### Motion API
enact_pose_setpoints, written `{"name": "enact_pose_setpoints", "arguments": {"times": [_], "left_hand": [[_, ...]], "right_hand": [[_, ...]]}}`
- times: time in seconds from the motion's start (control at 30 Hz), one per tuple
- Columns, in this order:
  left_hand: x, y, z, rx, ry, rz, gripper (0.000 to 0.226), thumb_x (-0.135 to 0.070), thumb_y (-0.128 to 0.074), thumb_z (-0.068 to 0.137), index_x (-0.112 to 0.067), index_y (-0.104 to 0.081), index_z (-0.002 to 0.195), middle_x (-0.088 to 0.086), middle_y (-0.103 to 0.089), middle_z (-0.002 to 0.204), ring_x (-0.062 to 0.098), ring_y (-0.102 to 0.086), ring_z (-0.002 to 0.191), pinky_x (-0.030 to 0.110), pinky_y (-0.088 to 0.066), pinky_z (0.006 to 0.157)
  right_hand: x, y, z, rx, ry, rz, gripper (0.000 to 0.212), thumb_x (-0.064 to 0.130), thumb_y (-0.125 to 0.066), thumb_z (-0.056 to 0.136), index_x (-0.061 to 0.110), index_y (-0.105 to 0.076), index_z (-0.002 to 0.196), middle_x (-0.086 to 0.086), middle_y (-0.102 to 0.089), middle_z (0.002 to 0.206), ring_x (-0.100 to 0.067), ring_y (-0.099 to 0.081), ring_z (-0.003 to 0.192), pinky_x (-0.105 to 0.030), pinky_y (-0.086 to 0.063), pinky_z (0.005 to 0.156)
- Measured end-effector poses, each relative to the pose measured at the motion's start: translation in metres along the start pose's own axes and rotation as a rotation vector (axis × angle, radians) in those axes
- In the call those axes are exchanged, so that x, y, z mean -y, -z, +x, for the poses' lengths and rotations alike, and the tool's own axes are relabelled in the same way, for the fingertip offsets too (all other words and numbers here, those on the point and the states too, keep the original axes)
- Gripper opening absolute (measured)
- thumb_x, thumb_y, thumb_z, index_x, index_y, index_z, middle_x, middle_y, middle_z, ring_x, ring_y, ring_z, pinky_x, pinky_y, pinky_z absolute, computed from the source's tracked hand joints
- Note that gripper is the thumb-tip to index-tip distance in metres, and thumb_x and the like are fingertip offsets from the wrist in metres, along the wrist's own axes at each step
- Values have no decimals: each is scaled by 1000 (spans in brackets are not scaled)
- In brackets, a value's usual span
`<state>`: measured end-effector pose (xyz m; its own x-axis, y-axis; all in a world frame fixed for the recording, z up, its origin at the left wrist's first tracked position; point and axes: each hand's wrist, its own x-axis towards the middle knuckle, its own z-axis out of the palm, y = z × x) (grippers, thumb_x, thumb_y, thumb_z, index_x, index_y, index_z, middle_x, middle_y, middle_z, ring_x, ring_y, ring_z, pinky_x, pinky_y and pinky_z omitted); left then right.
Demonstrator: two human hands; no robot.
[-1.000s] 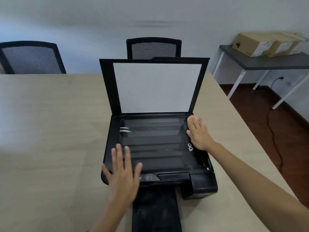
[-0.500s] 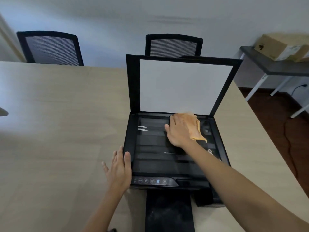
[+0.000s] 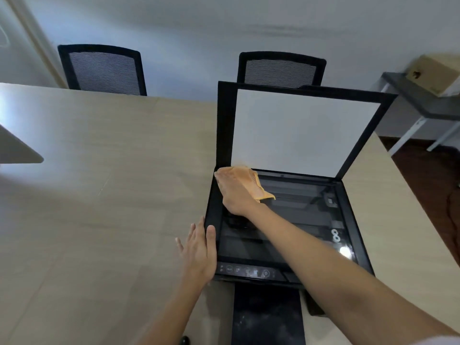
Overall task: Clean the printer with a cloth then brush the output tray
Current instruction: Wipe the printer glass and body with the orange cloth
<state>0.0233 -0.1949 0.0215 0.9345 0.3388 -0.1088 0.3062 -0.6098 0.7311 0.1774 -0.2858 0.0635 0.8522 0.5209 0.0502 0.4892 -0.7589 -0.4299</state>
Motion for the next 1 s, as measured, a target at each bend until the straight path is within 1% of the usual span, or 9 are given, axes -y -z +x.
{"name": "enact_pose_setpoints", "arguments": {"times": [0.07, 0.1, 0.2, 0.3, 0.4, 0.47, 0.53, 0.77, 1.0], "left_hand": [[1, 0, -1, 3, 4, -28, 82, -64, -1, 84, -20, -27, 148, 0, -36, 152, 16, -19, 146, 51, 2, 120], [1, 0, -2, 3, 7, -44, 82, -64, -1, 84, -20, -27, 148, 0, -36, 153, 15, -19, 146, 50, 2, 120], [1, 0, -4, 3, -4, -79, 94, -73, 8, 77, -22, -25, 149, -2, -32, 154, 14, -17, 147, 47, 4, 119], [2, 0, -4, -7, -20, -102, 107, -81, 15, 70, -21, -27, 148, -2, -33, 154, 14, -17, 147, 47, 5, 118], [3, 2, -3, 7, -16, -85, 108, -81, 15, 70, -21, -27, 148, -3, -33, 154, 15, -18, 147, 48, 5, 118], [1, 3, -5, 17, -9, -70, 102, -78, 11, 73, -21, -25, 149, -3, -32, 154, 15, -18, 147, 48, 6, 118], [-1, 4, -4, 19, -8, -55, 99, -76, 10, 74, -21, -24, 149, -2, -33, 154, 15, -18, 146, 49, 5, 119], [1, 1, -2, 1, -13, -26, 100, -76, 9, 74, -19, -24, 149, 0, -34, 153, 15, -21, 146, 47, 3, 118], [1, 1, -1, 13, -14, 8, 95, -72, 7, 77, -19, -24, 149, 0, -38, 152, 17, -27, 144, 50, -1, 119]], "right_hand": [[5, -4, -11, 3, 45, -72, 35, -16, -45, 60, 15, -45, 77, 0, -49, 78, -15, -51, 74, -31, -46, 65], [8, -8, -21, -12, 68, -111, 34, -14, -51, 61, 13, -51, 82, 0, -53, 81, -16, -56, 77, -29, -48, 68], [11, -15, -65, 85, 224, 47, 42, -13, -52, 73, 5, -52, 111, -9, -58, 109, -19, -56, 104, -33, -47, 95], [-7, -6, -82, 163, 301, 84, 43, 20, -43, 95, 11, -46, 137, -5, -51, 141, -19, -41, 133, -36, -27, 115], [-29, 1, -55, 165, 67, -141, 60, 49, -22, 96, 23, -22, 151, 2, -28, 157, -25, -20, 144, -48, -12, 117], [-36, -2, -35, 160, -110, -197, 61, 49, -13, 99, 23, -4, 153, 3, -6, 162, -26, 1, 148, -49, 2, 118], [-30, -6, -30, 129, -172, -189, 61, 47, -15, 100, 19, -2, 153, 2, 1, 162, -24, 7, 148, -47, 6, 119], [-13, -8, -73, 63, 3, -214, 55, 38, -19, 102, 11, -24, 149, -3, -22, 159, -24, -17, 145, -42, -8, 118], [-17, 2, -30, 17, -83, -226, 47, 34, -22, 99, 9, -44, 132, -6, -48, 137, -29, -41, 126, -48, -29, 108]]}}
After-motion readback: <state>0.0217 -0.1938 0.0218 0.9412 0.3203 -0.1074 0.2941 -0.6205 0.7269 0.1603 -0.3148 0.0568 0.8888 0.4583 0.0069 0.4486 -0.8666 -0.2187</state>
